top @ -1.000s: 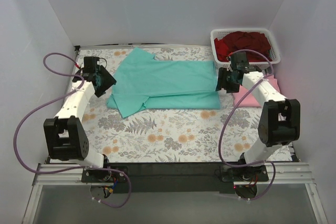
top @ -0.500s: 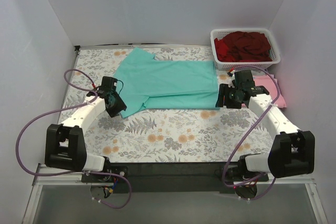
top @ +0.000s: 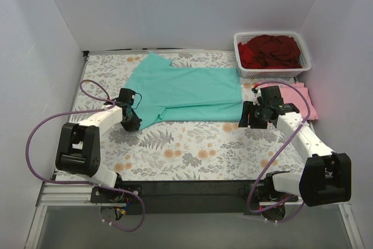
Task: Fold and stack the t-shirts
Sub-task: Fold the tshirt
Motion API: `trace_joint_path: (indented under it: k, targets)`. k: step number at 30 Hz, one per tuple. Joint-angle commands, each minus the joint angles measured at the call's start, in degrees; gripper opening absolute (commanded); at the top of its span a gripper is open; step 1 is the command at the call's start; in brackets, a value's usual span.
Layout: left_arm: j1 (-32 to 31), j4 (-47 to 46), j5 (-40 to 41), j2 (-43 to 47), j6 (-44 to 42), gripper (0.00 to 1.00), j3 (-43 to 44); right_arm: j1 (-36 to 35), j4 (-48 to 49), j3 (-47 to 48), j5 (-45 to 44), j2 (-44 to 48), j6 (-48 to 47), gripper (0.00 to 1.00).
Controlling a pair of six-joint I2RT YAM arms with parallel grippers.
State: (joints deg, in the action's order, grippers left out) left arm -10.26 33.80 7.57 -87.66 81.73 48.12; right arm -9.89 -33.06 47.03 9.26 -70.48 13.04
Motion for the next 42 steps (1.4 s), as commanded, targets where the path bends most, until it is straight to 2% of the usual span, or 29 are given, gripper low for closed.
trace_joint_path:
  k: [1,6,9,14,22,32,38,42]
  targets:
    - [-0.3,-1.6,0.7,0.1,-0.1,0.0,1.4,-0.1,0.9,0.7,1.6,1.6,-1.1,0.63]
    - [-0.3,-0.3,0.2,-0.5,-0.8,0.0,6.6,-0.1,0.8,0.8,3.0,1.4,-1.4,0.63]
    - [-0.3,0.2,1.4,-2.1,-1.6,0.0,12.7,-0.1,0.9,1.1,3.3,1.2,-1.5,0.63]
    - [-0.2,2.2,1.6,-10.2,-2.8,0.0,25.9,-0.1,0.9,1.7,3.9,0.1,-1.6,0.63]
    - [-0.3,1.8,2.5,-21.6,-4.0,0.0,39.6,-0.1,1.9,2.2,4.6,-2.4,-1.9,0.62]
    - [0.9,-0.9,4.8,-27.9,-2.7,0.02,44.7,-0.1,4.2,3.7,4.4,-6.5,-1.1,0.61]
    - [0.8,-2.7,6.1,-28.8,-2.2,0.12,46.2,-0.1,6.1,5.5,4.3,-8.9,0.5,0.6]
    - [1.0,-3.6,6.8,-28.7,-2.3,0.23,46.2,-0.1,6.9,6.1,4.2,-9.6,1.3,0.59]
